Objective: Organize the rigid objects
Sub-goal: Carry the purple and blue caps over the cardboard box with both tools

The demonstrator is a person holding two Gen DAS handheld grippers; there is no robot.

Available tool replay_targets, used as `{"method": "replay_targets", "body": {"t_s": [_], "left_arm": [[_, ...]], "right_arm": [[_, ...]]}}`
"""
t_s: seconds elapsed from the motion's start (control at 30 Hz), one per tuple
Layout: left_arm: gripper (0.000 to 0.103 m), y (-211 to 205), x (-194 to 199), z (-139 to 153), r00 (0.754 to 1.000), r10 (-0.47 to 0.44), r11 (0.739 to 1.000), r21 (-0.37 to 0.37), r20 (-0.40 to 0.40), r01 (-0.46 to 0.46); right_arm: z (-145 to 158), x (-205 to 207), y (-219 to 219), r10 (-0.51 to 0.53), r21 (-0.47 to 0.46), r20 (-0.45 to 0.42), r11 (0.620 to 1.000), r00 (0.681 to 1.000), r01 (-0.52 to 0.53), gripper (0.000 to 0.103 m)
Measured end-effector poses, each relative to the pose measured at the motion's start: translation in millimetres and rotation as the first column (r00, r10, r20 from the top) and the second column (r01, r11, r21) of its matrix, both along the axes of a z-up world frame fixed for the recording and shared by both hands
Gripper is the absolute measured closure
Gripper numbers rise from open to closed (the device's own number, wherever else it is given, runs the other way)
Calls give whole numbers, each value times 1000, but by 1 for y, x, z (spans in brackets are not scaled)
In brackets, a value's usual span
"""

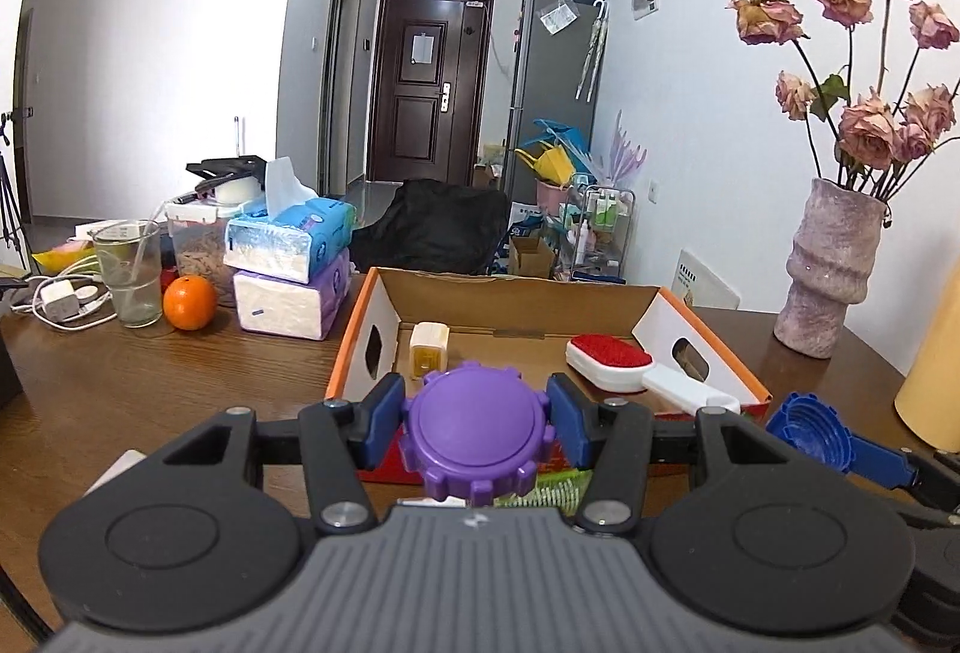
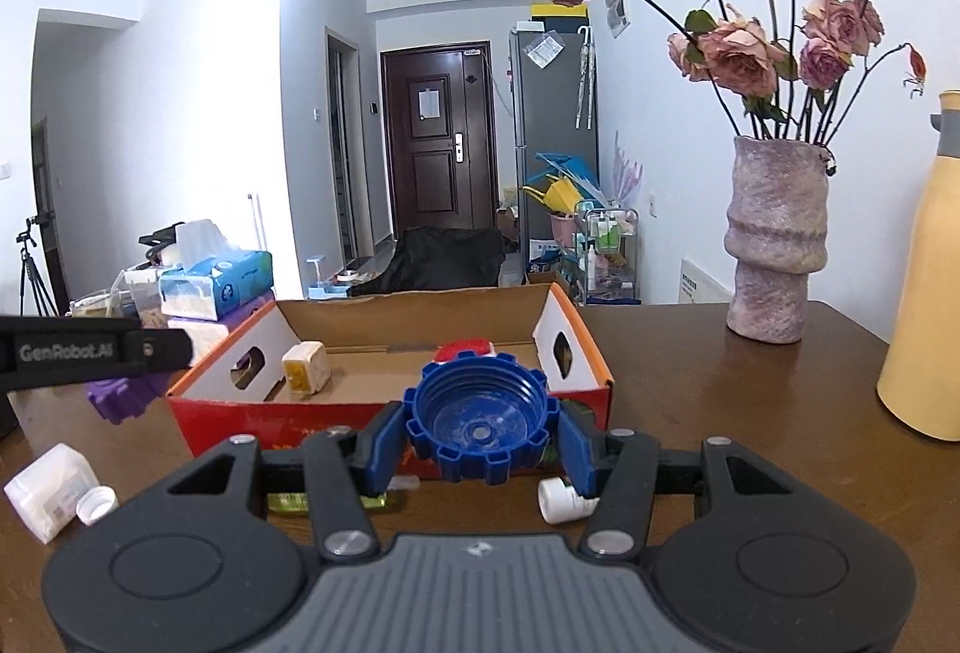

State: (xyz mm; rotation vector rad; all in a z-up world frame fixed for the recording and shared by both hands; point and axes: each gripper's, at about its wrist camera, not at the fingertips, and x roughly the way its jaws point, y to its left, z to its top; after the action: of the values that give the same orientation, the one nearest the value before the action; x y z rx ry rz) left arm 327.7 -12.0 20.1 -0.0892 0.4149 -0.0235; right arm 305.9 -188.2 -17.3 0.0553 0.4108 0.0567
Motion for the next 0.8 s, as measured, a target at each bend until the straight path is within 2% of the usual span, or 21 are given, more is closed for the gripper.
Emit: {"method": "replay_targets", "body": {"t_s": [0.27,0.8], "left_arm": [[49,1,29,-3,1000,13,1000,-24,-9,-13],[49,4,81,-4,999,34,999,-23,-6,-34]], "right_arm": [[3,28,6,0,6,15,1000,1000,0,50],[-2,86,10,13,9,8,1000,1000,-13,50]]}}
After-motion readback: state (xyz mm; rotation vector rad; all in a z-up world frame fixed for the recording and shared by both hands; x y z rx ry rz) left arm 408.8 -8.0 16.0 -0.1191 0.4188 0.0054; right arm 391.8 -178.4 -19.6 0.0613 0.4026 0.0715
